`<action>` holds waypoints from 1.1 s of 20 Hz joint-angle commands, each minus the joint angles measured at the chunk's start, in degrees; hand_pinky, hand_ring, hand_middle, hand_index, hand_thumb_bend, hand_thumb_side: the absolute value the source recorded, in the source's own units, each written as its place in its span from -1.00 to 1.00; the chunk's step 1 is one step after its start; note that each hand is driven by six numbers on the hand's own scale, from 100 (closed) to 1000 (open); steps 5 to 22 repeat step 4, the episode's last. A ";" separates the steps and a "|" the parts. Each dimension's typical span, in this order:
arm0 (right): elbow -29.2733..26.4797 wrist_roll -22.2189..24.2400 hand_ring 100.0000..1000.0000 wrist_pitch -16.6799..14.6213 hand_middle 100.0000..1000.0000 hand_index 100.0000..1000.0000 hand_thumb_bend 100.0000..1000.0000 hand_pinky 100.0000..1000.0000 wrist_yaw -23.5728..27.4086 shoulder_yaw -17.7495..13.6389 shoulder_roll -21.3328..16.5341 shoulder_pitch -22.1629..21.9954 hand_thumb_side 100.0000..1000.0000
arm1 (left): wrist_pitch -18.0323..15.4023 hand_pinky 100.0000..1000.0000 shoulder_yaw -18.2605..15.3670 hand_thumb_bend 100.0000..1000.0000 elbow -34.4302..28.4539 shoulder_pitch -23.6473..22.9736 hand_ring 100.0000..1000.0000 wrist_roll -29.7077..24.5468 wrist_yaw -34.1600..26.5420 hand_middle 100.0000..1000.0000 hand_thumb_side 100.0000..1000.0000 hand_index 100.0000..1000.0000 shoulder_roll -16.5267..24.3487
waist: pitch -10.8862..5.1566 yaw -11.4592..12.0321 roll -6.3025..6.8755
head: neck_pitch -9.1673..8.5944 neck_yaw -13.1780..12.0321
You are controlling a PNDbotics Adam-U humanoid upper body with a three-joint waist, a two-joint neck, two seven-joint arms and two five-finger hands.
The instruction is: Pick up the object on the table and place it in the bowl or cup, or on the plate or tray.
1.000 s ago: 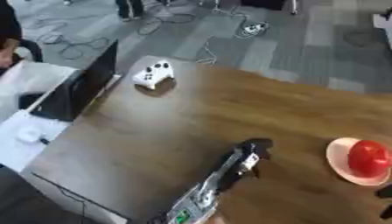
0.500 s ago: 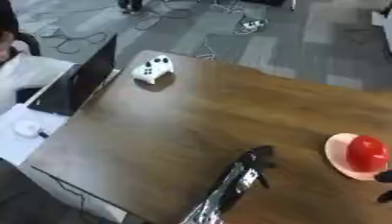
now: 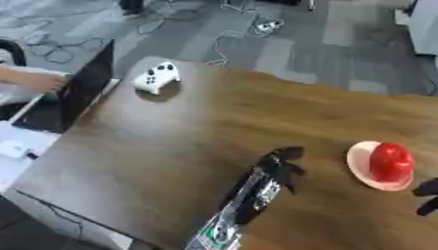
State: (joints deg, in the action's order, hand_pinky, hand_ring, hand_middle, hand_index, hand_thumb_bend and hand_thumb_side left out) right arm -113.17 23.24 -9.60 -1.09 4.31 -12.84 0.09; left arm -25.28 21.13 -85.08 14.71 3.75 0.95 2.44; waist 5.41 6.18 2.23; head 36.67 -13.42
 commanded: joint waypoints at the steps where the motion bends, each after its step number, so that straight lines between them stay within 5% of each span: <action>1: -1.22 -0.19 0.28 0.04 0.22 1.00 -1.00 -0.06 0.12 -0.43 -0.79 0.10 -0.06 | 0.13 -0.23 -0.97 -0.64 -2.31 0.45 0.32 0.71 -0.51 0.64 0.82 0.65 0.47 | -0.62 0.16 -0.03 | -0.17 0.68; 22: -1.17 -0.20 0.27 0.06 0.22 1.00 -1.00 -0.06 0.02 -0.43 -0.72 0.16 -0.06 | 0.36 -0.23 -0.97 -0.63 -2.62 0.30 0.32 0.83 -0.66 0.64 0.82 0.65 0.32 | -0.56 0.22 -0.04 | 0.06 0.50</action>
